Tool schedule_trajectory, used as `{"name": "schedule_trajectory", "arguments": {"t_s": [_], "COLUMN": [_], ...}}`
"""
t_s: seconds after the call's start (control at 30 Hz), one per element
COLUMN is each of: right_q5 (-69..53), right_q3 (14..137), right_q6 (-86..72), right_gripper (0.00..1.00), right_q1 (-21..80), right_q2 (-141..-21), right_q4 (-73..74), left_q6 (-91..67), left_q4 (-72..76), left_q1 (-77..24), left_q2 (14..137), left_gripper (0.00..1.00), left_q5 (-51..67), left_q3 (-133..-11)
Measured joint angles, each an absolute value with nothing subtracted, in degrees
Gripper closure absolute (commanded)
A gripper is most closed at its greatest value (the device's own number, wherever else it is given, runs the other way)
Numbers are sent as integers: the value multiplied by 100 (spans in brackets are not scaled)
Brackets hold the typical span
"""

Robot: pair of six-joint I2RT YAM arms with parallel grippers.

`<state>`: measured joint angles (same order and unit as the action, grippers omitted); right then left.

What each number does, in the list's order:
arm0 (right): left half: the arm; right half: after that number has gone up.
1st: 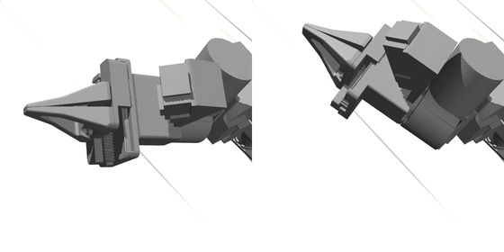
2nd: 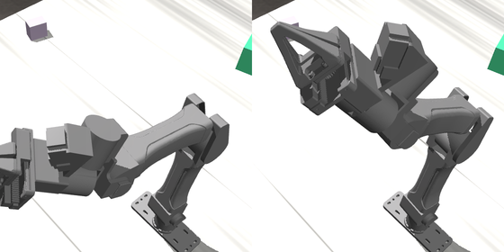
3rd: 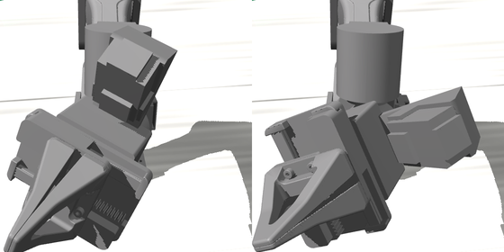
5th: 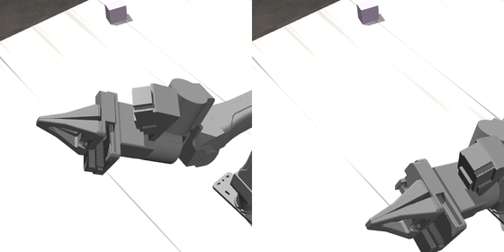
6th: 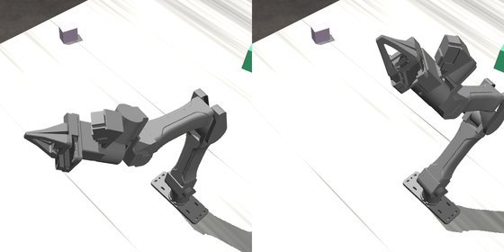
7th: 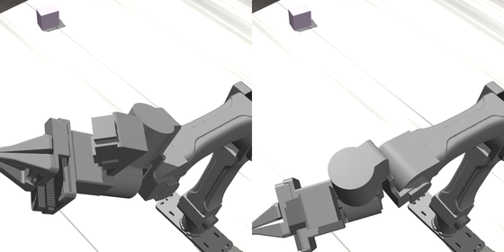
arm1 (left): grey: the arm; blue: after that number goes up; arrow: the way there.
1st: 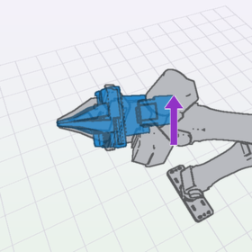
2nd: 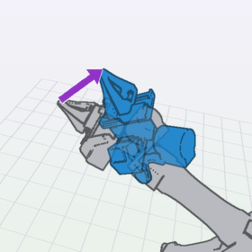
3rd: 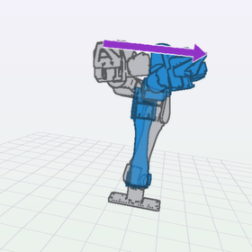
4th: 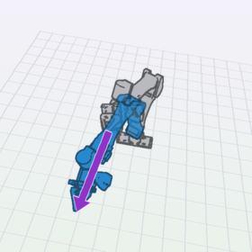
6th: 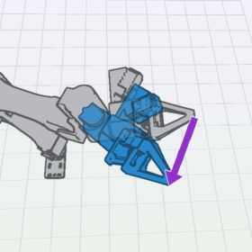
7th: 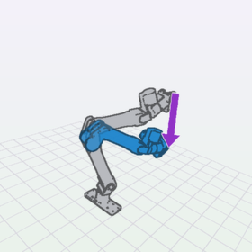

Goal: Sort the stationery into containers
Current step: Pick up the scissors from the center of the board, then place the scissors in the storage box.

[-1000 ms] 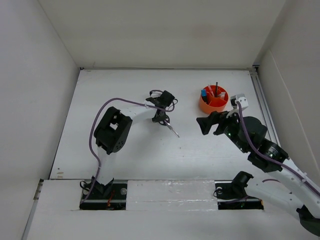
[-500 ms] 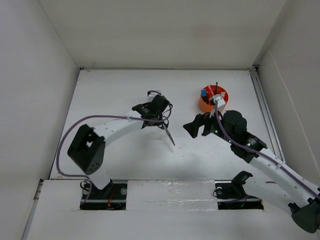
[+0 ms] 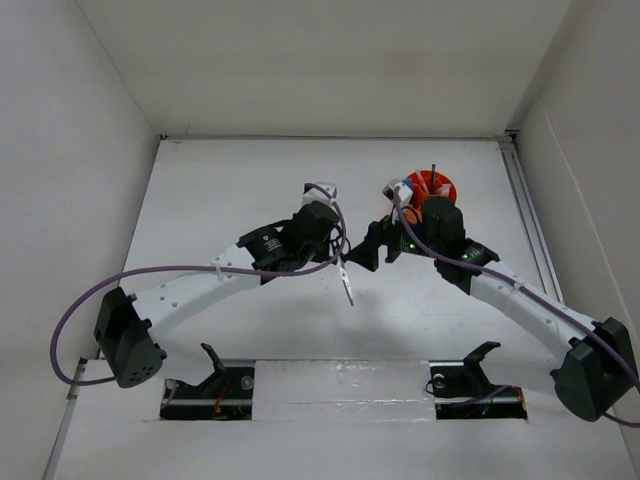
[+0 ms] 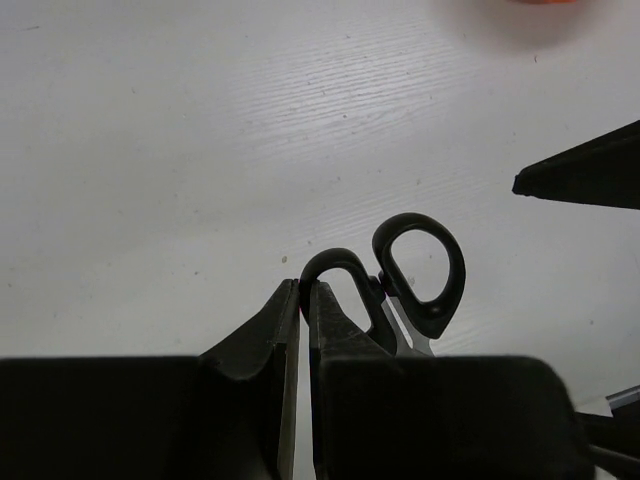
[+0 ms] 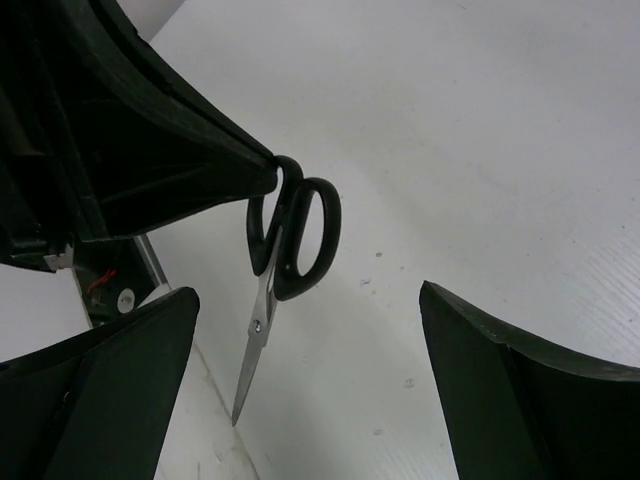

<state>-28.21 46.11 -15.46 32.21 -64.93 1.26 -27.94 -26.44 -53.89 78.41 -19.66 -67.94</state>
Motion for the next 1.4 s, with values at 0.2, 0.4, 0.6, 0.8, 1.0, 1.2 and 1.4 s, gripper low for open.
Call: {"name": "schedule_trajectory", "arguments": {"t_s": [0.2,0.4,0.6,0.8,1.0,1.2,1.4], "right_q5": [-3227,-3695,-4034,-4195,-4248,-4071,-3559], "right_q3": [4646,4644,4641,4639,4641,4646,5052], "right_q6": [-1590,-1892,-2250,-2480,-2674,-2604,-1900], "right_gripper": [4,9,19,61,100,100,100], "right_q1": [3221,3251,3409,3618,3697,3671,3210], "right_q2": [-6807,-7155,-7487,-7800,-7933,-7920,-7913], "right_q4": [-174,-784,-1387,-1793,-1984,-1938,-1249], "left_q6": [-2700,-2635,-2569,-2550,-2512,-2598,-3089], "left_q4": [-2659,-2589,-2504,-2504,-2526,-2757,-3282], "left_q1": [-5352,-5352,-5352,-5352,-5352,-5341,-5330], "left_q2": [7325,7140,7120,7015,6869,6851,6838], "left_gripper": [100,100,100,100,100,0,0], "left_q5": [-1949,-1885,-1752,-1708,-1730,-2058,-2773], "left_q3": [-6630,-6606,-6532,-6514,-6510,-6517,-6663]}}
